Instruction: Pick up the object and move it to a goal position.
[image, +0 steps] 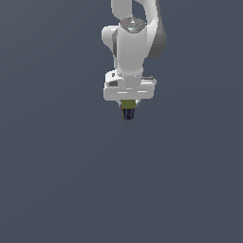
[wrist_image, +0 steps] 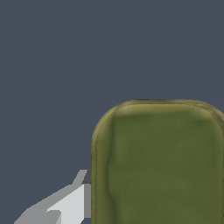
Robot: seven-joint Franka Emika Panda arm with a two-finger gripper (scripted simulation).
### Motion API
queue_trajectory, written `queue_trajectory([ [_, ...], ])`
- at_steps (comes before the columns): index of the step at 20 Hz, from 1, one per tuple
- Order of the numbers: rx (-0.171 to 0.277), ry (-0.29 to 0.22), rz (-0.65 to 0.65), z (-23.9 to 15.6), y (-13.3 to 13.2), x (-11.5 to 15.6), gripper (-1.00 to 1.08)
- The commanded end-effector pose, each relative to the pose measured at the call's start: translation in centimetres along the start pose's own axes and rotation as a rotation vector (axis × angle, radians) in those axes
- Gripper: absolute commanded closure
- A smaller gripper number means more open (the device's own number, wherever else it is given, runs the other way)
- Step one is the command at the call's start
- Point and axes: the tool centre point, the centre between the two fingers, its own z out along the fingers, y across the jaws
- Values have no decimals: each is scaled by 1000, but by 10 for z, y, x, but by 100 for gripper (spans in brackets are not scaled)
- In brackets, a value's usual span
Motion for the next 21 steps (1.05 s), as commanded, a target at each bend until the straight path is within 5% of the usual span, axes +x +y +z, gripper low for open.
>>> queue_trajectory([
  [1,0,4,0,-18,-3,-10,108],
  [21,0,4,0,-63,-13,-35,108],
])
